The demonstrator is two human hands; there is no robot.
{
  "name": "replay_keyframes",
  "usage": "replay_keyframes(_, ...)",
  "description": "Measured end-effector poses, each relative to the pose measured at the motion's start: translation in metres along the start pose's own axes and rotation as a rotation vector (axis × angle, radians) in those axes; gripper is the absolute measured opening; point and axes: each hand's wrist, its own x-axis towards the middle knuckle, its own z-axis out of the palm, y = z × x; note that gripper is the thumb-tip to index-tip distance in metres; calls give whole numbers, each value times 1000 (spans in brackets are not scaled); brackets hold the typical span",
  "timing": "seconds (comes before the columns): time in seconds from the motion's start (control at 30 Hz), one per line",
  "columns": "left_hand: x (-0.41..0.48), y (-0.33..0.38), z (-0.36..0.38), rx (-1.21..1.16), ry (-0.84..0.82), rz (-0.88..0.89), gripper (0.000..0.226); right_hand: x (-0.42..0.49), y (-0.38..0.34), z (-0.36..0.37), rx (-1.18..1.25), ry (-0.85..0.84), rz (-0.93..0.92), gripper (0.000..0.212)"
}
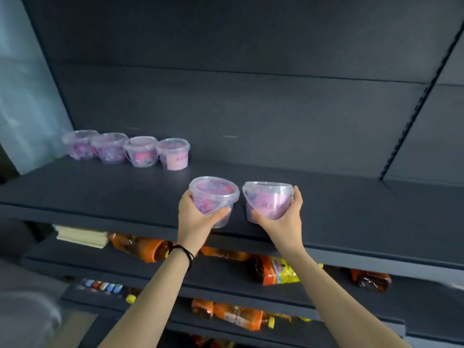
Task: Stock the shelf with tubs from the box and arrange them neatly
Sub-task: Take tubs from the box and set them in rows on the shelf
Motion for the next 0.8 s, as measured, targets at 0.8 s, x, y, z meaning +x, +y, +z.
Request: replay_keyframes(0.8,207,-101,45,41,27,-101,95,176,25,129,-403,69,115,125)
